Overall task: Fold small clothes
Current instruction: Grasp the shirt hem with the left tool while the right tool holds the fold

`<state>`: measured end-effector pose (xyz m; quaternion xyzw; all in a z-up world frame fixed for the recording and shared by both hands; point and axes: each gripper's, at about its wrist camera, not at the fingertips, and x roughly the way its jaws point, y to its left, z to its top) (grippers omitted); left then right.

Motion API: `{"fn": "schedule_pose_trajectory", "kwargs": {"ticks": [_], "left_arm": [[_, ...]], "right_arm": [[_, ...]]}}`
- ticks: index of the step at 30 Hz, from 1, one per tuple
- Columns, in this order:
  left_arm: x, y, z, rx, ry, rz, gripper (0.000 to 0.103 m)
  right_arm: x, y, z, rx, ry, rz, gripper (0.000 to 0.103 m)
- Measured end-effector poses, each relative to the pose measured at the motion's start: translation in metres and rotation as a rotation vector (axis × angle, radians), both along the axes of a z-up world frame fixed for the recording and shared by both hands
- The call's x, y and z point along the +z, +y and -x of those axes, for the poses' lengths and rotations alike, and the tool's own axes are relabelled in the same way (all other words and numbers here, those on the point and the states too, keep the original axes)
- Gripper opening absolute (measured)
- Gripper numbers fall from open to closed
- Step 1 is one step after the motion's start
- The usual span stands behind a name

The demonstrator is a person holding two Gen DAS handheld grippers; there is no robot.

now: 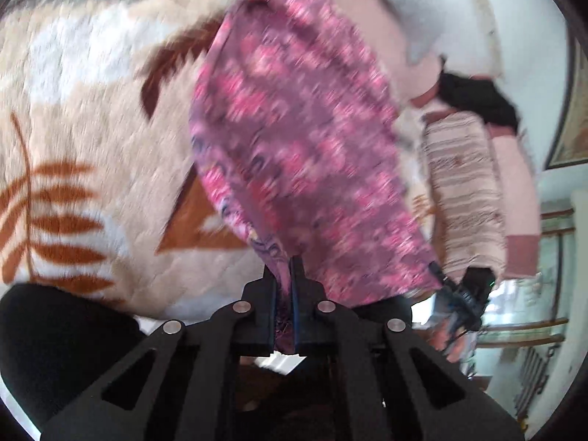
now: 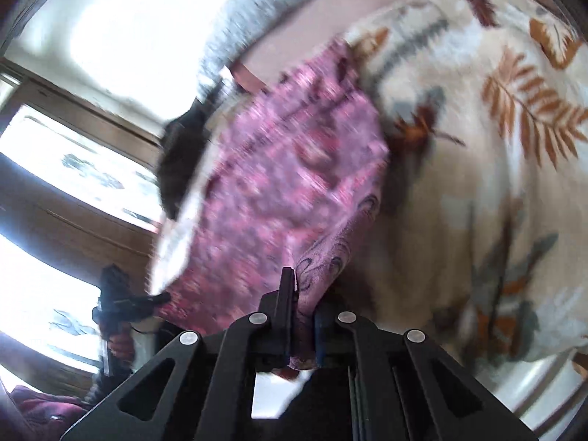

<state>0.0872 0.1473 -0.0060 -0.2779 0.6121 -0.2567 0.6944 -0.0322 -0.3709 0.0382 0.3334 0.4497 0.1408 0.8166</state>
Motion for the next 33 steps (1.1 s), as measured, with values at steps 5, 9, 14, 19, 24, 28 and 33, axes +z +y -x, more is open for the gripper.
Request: {"fn": "schedule_pose_trajectory", "kwargs": {"ticks": [5, 9, 14, 19, 24, 28, 33], "left_arm": [[0.02, 0.011, -0.023, 0.065, -0.054, 0.103, 0.004], [0.027, 0.016, -0.049, 0.127, -0.079, 0.157, 0.004], [0.028, 0.018, -0.088, 0.195, -0.088, 0.183, 0.004], [0.032, 0.016, -0.128, 0.212, -0.126, 0.152, 0.004], [0.028, 0.009, -0.184, 0.254, -0.13, 0.158, 0.004], [0.015, 0.001, -0.233, 0.286, -0.102, 0.178, 0.004], [0.003, -0.008, -0.286, 0.324, -0.08, 0.195, 0.004]], "right_arm": [[0.02, 0.003, -0.019, -0.033, -0.084, -0.056, 0.007], [0.025, 0.0, -0.044, -0.08, -0.12, -0.095, 0.007], [0.024, -0.008, -0.085, -0.148, -0.144, -0.131, 0.007], [0.011, -0.016, -0.138, -0.204, -0.126, -0.163, 0.007], [-0.009, -0.026, -0.196, -0.263, -0.102, -0.192, 0.007], [-0.025, -0.034, -0.24, -0.298, -0.08, -0.216, 0.007], [-0.045, -0.043, -0.291, -0.337, -0.032, -0.237, 0.007]]}}
